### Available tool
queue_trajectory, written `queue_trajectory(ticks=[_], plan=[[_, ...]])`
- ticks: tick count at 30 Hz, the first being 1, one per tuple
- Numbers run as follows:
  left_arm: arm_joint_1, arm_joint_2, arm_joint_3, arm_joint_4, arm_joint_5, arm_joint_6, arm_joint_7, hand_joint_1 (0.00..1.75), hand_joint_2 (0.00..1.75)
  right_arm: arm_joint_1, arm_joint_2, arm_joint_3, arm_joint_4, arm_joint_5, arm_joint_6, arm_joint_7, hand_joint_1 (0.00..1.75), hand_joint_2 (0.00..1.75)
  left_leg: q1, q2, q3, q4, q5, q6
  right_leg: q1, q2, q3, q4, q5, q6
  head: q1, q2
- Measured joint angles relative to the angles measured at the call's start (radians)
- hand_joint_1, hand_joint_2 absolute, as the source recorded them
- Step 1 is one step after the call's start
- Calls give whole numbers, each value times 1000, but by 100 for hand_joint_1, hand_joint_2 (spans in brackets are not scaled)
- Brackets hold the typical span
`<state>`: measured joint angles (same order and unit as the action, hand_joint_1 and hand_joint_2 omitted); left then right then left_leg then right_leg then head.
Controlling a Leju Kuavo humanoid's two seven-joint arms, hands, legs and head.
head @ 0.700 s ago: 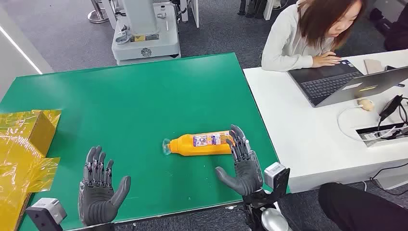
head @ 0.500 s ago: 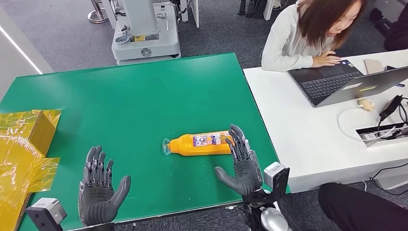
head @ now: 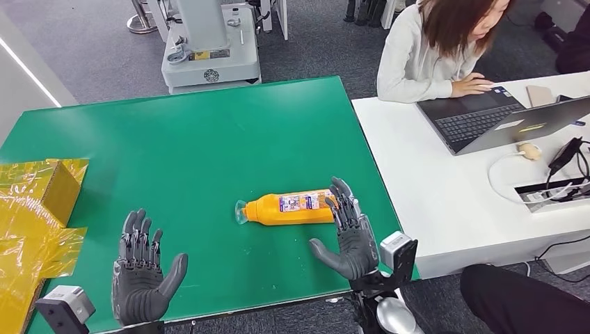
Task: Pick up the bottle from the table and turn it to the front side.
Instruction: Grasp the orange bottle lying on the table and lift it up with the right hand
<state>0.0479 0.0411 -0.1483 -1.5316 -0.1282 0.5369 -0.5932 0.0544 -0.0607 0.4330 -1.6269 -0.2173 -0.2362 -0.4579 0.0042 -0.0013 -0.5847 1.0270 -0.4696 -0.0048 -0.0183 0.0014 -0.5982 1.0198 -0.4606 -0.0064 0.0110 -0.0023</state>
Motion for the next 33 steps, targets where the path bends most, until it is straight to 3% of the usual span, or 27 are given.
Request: queue_trajectory(ticks=[4,10,15,22,26,30,33], plan=[[-15,-1,0,1,0,-4,0,0,175,-12,-3,0,6,112,-34,19,0,175,0,0,0,0,0,0,0,0,0,0,0,0,0,0],[-43,-26,-3,8,-24,-26,9,0,175,-58,-28,-1,37,424,-122,91,0,175,0,0,0,0,0,0,0,0,0,0,0,0,0,0],[-92,-54,-8,46,-38,-56,14,0,175,-164,-52,-1,119,623,-148,178,0,175,0,1,0,1,1,1,0,1,0,0,2,1,0,0],[-159,-68,-27,112,-40,-88,17,0,175,-374,-81,43,308,714,-8,303,0,175,0,1,0,1,4,2,0,1,0,0,4,0,0,0],[-169,-69,-40,129,-51,-112,30,0,175,-488,-101,105,419,753,133,377,0,175,0,1,0,1,4,2,0,2,-1,0,4,0,0,0],[-170,-69,-61,144,-71,-134,43,0,175,-587,-122,171,524,749,250,394,0,175,0,1,0,1,4,2,0,1,-1,0,4,0,0,0],[-173,-70,-75,156,-88,-157,61,0,175,-669,-131,220,606,693,394,401,0,175,0,1,-1,1,4,2,0,2,-1,0,5,0,0,0]])
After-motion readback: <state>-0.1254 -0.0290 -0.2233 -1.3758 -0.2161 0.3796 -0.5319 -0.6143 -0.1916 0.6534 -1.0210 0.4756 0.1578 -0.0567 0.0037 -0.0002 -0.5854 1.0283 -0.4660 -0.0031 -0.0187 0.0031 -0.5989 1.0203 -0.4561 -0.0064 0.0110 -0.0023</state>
